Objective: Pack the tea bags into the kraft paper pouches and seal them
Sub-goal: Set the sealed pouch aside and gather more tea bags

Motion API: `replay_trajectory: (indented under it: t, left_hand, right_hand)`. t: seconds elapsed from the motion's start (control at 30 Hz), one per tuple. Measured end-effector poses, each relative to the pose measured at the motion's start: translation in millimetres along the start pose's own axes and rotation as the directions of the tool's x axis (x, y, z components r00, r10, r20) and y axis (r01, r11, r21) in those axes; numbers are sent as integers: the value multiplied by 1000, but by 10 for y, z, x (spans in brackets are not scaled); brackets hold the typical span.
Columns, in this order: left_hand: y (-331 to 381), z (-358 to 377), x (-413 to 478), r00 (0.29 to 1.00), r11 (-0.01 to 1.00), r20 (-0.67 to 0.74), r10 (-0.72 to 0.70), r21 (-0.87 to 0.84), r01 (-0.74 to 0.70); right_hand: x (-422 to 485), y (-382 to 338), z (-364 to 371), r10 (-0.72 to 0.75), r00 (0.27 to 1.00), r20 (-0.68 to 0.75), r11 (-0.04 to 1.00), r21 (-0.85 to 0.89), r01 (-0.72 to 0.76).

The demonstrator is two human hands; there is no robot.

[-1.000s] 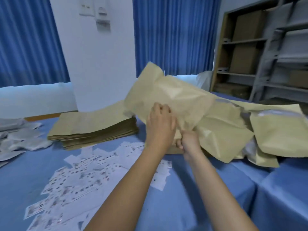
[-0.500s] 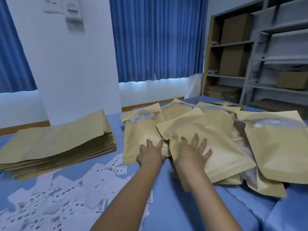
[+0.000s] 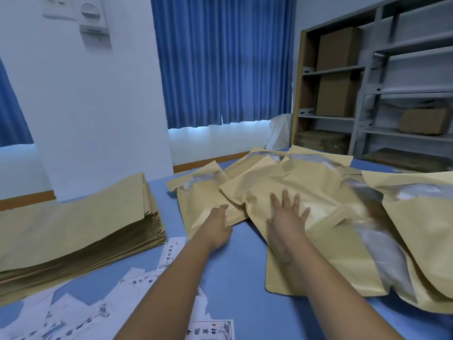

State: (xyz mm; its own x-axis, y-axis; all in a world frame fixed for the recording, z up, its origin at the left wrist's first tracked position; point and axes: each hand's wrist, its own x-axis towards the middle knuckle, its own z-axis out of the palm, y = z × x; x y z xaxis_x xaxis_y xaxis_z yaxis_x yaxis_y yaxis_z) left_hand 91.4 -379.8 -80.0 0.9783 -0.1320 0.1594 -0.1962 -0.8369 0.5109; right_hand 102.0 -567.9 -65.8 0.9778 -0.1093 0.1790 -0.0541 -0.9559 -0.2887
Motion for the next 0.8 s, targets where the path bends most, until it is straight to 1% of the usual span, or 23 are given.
replay_trajectory:
  t: [0.07, 0.13, 0.2, 0.23, 0.3, 0.33, 0.37, 0.43, 0.47, 0.5, 0.53, 0.57, 0.6, 0.63, 0.7, 0.77, 0.8]
  left_hand:
    - [-2, -74, -78, 997, 998, -33, 64, 32, -63]
    - [36, -151, -190, 992, 991, -44, 122, 63, -119]
    - [112, -253, -353, 984, 983, -59, 168, 85, -162]
    - [153, -320, -455, 977, 974, -78, 199, 126, -189]
    - [175, -487, -688, 937, 921, -187, 297, 314, -229]
    - [138, -590, -802, 902, 891, -274, 334, 404, -208]
    - [66, -704, -915, 862, 877, -373, 344, 455, -152]
    - [-202, -942, -1105, 792, 879, -547, 272, 477, 28]
    - [-381, -1059, -1194, 804, 863, -565, 186, 485, 140]
    - [-585, -1155, -1266, 850, 828, -523, 60, 502, 250]
    - [-778, -1233, -1325, 897, 798, -433, -88, 509, 324]
    - [-936, -1293, -1378, 918, 789, -335, -211, 496, 362]
    - [-1050, -1341, -1423, 923, 787, -248, -294, 486, 381]
    - [-1125, -1358, -1459, 926, 782, -206, -315, 497, 377]
    - [-1197, -1380, -1501, 939, 769, -220, -264, 540, 342]
    - [-1232, -1380, -1553, 931, 806, -324, -171, 498, 321]
    - [-1235, -1385, -1583, 908, 837, -396, -135, 446, 318]
  right_hand:
    - [-3, -109, 58, 15, 995, -101, 1000, -26, -18]
    - [-123, -313, 117, -39, 985, -170, 999, -17, 36]
    - [-350, -574, 185, -122, 977, -172, 990, 50, 133]
    - [-481, -703, 220, -154, 974, -165, 980, 102, 172]
    - [-762, -955, 290, -208, 966, -153, 946, 220, 238]
    - [-903, -1078, 319, -227, 965, -131, 920, 296, 257]
    - [-1041, -1204, 334, -236, 967, -93, 887, 387, 253]
    - [-1273, -1455, 361, -244, 969, 38, 816, 548, 184]
    - [-1372, -1576, 384, -252, 962, 100, 787, 600, 144]
    - [-1458, -1692, 426, -267, 951, 157, 767, 632, 111]
    - [-1545, -1797, 465, -298, 930, 213, 758, 645, 95]
    - [-1622, -1879, 518, -333, 909, 250, 761, 641, 103]
    - [-1679, -1942, 565, -368, 888, 275, 776, 617, 131]
    - [-1721, -1982, 606, -392, 877, 276, 798, 577, 175]
    - [-1762, -1999, 669, -408, 883, 232, 846, 459, 270]
    - [-1786, -1982, 708, -411, 894, 176, 861, 397, 318]
    - [-1794, -1979, 711, -415, 897, 155, 864, 375, 335]
